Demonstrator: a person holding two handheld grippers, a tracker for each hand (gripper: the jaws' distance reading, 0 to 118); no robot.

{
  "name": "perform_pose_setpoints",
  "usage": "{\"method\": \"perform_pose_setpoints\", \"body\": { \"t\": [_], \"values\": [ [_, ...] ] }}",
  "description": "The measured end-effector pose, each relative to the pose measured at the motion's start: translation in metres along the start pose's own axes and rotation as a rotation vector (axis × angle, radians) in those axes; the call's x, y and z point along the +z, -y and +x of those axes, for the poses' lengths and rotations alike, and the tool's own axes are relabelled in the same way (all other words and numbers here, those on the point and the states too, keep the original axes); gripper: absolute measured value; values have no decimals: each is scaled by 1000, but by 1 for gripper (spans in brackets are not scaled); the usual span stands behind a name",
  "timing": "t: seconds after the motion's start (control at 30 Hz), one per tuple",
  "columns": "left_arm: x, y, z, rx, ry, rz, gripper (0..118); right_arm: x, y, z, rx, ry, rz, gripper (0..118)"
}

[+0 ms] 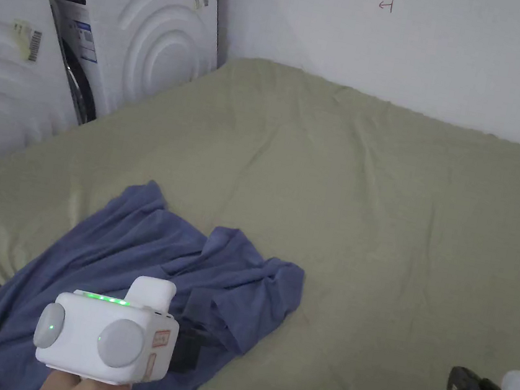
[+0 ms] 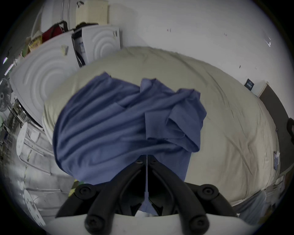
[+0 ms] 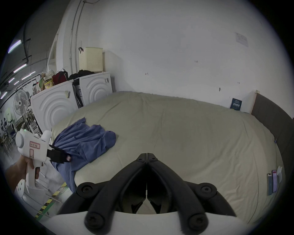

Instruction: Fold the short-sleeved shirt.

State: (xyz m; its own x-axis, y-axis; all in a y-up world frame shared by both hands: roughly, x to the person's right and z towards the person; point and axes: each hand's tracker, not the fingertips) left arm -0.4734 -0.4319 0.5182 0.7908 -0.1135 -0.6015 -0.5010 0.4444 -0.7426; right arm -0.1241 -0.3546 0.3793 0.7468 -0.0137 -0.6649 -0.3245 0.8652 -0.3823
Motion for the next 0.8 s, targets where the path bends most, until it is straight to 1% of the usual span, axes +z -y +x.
{"method": "perform_pose_setpoints", "body": {
  "t": [0.03, 0.07, 0.1, 0.17, 0.27, 0.3, 0.37, 0.4, 0.43, 0.5, 0.53, 0.57, 0.6, 0.63, 0.7, 0.8],
  "values": [
    [-6, -1, 3, 4, 1, -44, 111, -1, 3, 0, -5, 0, -8, 0],
    [-7, 5, 4, -4, -5, -82, 117, -1, 5, 0, -10, -1, -15, 0],
    [-15, -2, 20, 112, 199, 84, 116, -1, 8, 1, -16, -7, -21, 0],
    [-22, -2, 24, 58, 157, 26, 116, 0, 12, 1, -21, -6, -33, 0],
    [-37, -4, 36, 28, 136, 3, 115, 5, 19, 5, -16, -2, -49, 0],
    [-43, -4, 38, 14, 125, 2, 112, 7, 21, 8, -17, -1, -53, 0],
    [-47, -3, 39, 21, 112, 15, 109, 12, 23, 13, -19, 6, -62, 0],
    [-44, -5, 38, 26, 109, 19, 103, 16, 24, 17, -20, 9, -61, 0],
    [-39, -5, 37, 33, 116, 32, 93, 19, 26, 20, -23, 15, -59, 0],
    [-29, -7, 35, 9, 126, 46, 61, 27, 27, 29, -44, 29, -53, 0],
    [-24, -10, 37, 0, 126, 44, 40, 30, 27, 33, -55, 32, -53, 0],
    [-21, -12, 37, -3, 117, 49, 2, 34, 29, 37, -70, 33, -47, 0],
    [-19, -14, 36, 2, 110, 53, 0, 38, 29, 41, -82, 38, -43, 0],
    [-17, -15, 34, 23, 55, 78, 0, 42, 30, 44, -88, 39, -41, 0],
    [-19, -19, 30, 64, 129, 43, 0, 53, 32, 50, -98, 50, -30, 0],
    [0, -22, 31, 79, 125, 83, 0, 65, 34, 59, -107, 70, -20, 0]
  ]
}}
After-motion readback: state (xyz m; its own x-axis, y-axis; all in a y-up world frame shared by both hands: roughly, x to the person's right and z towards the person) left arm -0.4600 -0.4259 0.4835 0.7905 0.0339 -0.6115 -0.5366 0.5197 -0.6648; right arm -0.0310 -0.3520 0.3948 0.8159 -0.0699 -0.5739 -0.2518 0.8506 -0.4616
